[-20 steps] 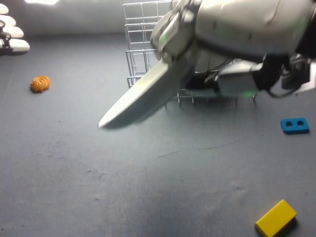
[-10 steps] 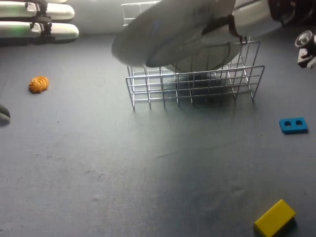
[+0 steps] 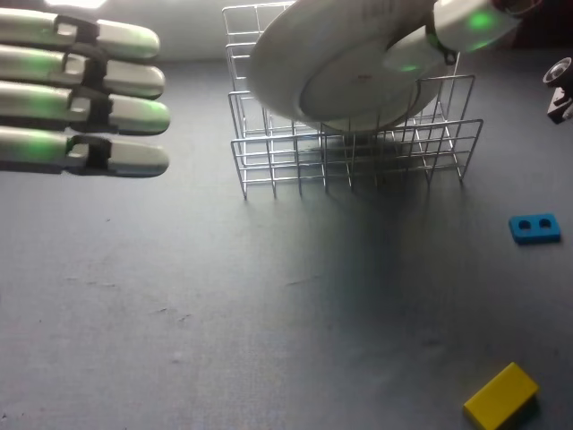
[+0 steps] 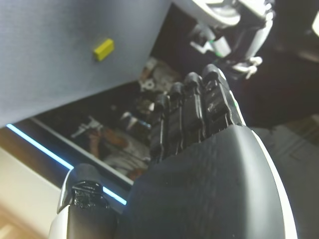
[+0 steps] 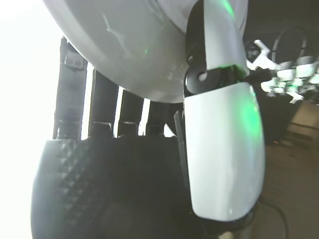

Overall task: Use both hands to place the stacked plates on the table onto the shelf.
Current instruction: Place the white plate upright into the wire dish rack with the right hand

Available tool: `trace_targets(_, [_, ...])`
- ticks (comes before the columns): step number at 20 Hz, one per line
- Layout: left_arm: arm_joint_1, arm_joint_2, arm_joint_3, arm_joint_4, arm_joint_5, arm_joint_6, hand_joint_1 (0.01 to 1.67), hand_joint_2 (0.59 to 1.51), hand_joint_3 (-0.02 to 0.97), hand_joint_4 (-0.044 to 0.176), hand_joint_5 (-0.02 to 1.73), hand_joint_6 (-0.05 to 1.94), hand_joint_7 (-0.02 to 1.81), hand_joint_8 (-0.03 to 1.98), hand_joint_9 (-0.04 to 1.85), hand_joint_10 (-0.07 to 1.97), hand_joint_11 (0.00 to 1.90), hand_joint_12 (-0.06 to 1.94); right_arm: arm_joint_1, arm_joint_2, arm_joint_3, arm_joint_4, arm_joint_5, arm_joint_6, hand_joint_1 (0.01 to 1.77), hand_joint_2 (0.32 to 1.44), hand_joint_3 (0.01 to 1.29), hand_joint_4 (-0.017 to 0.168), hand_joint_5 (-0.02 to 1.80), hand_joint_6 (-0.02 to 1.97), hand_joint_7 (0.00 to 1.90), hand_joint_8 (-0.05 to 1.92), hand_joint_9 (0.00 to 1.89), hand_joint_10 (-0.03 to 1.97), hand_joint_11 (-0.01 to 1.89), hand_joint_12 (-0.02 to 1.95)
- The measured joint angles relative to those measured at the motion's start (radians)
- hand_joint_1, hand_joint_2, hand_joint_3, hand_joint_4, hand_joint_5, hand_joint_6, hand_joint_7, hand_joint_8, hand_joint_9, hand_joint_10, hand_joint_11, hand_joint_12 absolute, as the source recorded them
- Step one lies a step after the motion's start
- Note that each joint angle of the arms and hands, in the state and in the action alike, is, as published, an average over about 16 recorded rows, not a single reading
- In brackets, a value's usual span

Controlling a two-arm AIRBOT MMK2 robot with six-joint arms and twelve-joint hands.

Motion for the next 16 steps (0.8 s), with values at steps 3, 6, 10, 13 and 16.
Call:
trace_targets(3, [-0.003, -0.006, -0.003, 0.021, -0.032, -0.013, 0.02, 1.14, 0.0, 0.004, 0.17, 0.01, 0.14, 0.0, 0.1, 0.01, 0.03, 0.03, -0.004, -0.011, 0.023, 0.026, -0.026, 0.001, 1.22, 0.96, 0.01, -0.006, 1.07, 0.74, 1.16, 0.6, 1.22, 0.02, 0.84, 0.85])
trace_targets(6, [0.002, -0.012, -0.009, 0.039, -0.056, -0.025, 0.01, 1.143, 0.002, 0.004, 0.17, 0.01, 0.15, 0.0, 0.1, 0.01, 0.03, 0.03, -0.012, -0.021, 0.043, 0.05, -0.04, 0.0, 1.22, 0.96, 0.01, -0.006, 1.07, 0.74, 1.16, 0.61, 1.22, 0.02, 0.84, 0.85])
trace_targets(10, [0.013, -0.021, -0.019, 0.061, -0.088, -0.037, 0.01, 1.147, 0.003, 0.004, 0.17, 0.01, 0.15, 0.0, 0.1, 0.01, 0.02, 0.03, -0.026, -0.037, 0.066, 0.075, -0.046, 0.0, 1.22, 0.96, 0.01, -0.006, 1.06, 0.75, 1.14, 0.63, 1.21, 0.02, 0.84, 0.83])
trace_targets(13, [0.023, -0.023, -0.03, 0.074, -0.102, -0.035, 0.01, 1.147, 0.003, 0.004, 0.17, 0.01, 0.16, 0.0, 0.1, 0.01, 0.02, 0.04, -0.041, -0.048, 0.08, 0.087, -0.047, -0.001, 1.22, 0.96, 0.01, -0.006, 1.06, 0.75, 1.13, 0.64, 1.2, 0.02, 0.84, 0.82])
trace_targets(16, [0.03, -0.024, -0.042, 0.082, -0.112, -0.03, 0.01, 1.147, 0.004, 0.004, 0.17, 0.01, 0.16, 0.0, 0.1, 0.01, 0.02, 0.04, -0.058, -0.061, 0.095, 0.096, -0.044, -0.003, 1.22, 0.96, 0.01, -0.006, 1.06, 0.75, 1.12, 0.65, 1.19, 0.02, 0.84, 0.8])
